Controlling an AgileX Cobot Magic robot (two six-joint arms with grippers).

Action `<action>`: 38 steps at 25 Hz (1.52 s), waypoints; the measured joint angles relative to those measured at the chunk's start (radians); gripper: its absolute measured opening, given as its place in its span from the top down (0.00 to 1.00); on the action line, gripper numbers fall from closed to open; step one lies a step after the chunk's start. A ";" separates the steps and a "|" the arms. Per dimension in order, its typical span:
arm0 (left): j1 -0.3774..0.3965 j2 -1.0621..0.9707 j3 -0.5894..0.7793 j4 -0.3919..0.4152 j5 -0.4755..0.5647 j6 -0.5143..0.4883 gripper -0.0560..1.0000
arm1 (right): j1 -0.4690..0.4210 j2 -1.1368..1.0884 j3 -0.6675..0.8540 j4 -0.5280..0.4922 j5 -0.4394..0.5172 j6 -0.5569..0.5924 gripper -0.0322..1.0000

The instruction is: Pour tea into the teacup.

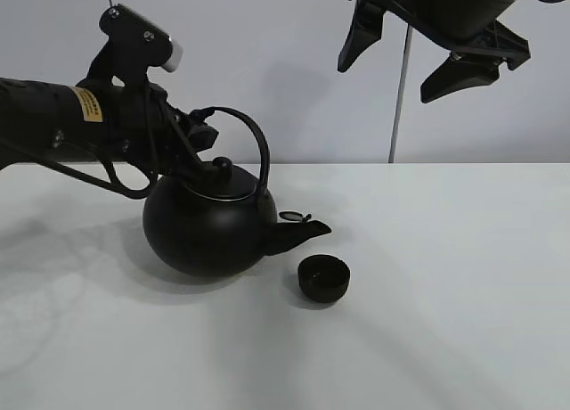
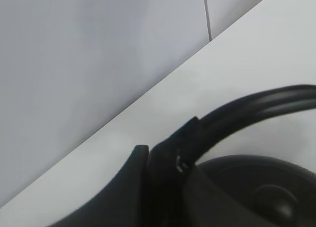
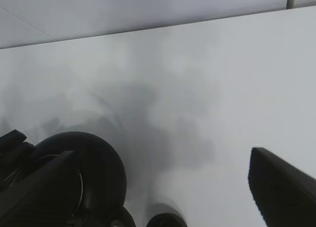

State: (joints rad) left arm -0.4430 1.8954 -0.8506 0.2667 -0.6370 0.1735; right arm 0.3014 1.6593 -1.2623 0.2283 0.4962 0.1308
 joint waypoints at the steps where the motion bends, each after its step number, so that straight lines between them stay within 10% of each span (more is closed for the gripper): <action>1: 0.000 0.000 -0.001 0.000 0.002 0.006 0.86 | 0.000 0.000 0.000 0.000 0.000 0.000 0.35; 38: -0.021 0.000 -0.008 -0.040 0.010 0.099 0.86 | 0.000 0.000 0.000 0.000 -0.001 0.000 0.35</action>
State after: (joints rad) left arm -0.4639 1.8954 -0.8586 0.2267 -0.6270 0.2729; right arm 0.3014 1.6593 -1.2623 0.2283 0.4957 0.1308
